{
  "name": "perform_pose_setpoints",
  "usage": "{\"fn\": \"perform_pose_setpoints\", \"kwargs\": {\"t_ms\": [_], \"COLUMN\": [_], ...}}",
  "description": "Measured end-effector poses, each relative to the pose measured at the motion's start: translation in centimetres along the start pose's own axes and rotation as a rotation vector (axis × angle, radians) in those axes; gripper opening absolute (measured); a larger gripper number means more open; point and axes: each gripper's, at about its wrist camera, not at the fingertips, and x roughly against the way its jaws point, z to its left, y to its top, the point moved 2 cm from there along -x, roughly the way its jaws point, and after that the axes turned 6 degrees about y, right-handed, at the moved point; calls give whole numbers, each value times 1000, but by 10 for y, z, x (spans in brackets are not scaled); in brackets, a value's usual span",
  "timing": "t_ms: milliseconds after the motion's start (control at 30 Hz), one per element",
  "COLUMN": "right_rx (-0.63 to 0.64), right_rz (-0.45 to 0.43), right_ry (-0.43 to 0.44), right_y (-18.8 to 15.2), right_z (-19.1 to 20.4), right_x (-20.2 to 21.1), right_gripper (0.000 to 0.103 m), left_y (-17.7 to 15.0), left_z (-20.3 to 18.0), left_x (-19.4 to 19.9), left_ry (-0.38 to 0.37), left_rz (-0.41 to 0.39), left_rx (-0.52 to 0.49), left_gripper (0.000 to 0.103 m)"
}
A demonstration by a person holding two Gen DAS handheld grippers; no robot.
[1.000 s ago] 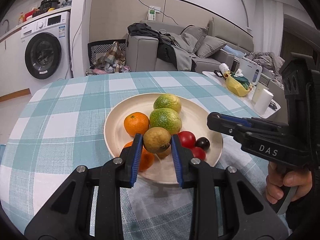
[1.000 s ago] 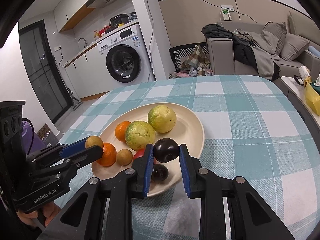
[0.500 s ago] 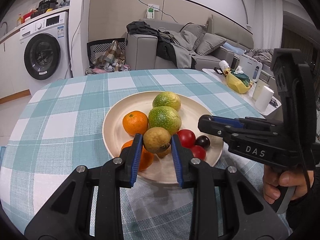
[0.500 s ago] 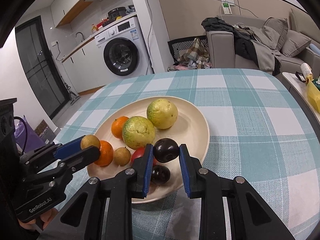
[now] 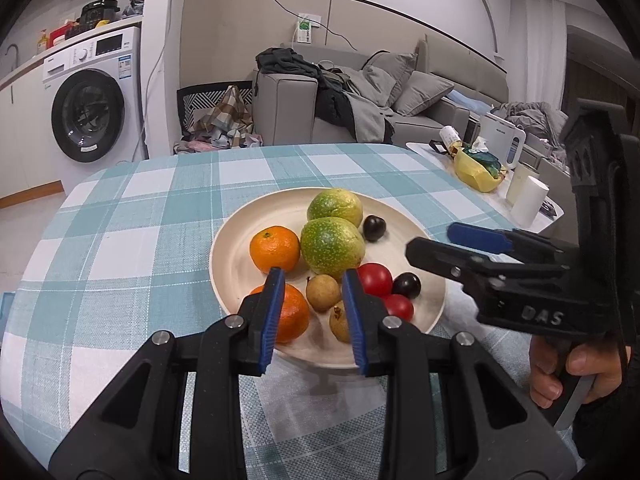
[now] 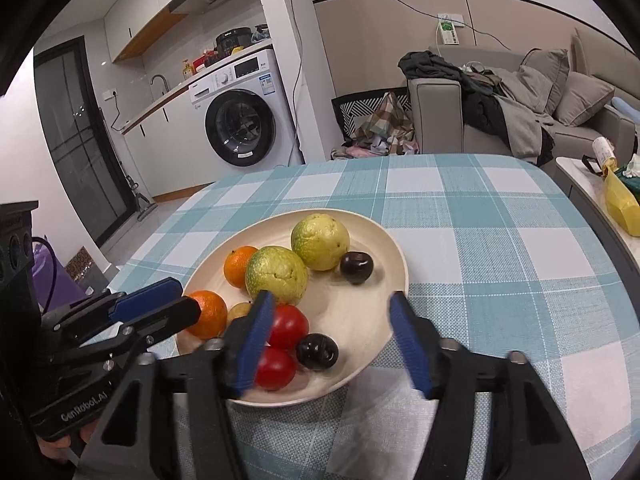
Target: Organize fruits
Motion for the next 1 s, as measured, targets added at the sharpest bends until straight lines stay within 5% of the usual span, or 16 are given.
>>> {"fn": "perform_pose_setpoints", "kwargs": {"t_ms": [100, 200, 367, 433, 733, 1000], "right_rx": [6, -2, -25, -12, 46, 64], "right_rz": [-27, -40, -61, -76, -137, -185], "right_ry": [-2, 0, 52, 61, 90, 98], "right_y": [-1, -2, -5, -6, -12, -17], "right_z": [-1, -4, -7, -5, 5, 7], "right_x": [6, 13, 25, 31, 59, 74], "right_gripper": [90, 102, 103, 103, 103, 103], "left_y": [-1, -1, -1, -2, -5, -14], "left_z": [2, 8, 20, 26, 47, 31], "left_x": [2, 11, 26, 32, 59, 65], "left_ry": [20, 36, 53, 53, 90, 128], "left_rz": [2, -36, -84, -90, -127, -137], "left_rx": [-3, 15, 52, 72, 135, 28], "left_gripper": [49, 81, 90, 102, 102, 102]}}
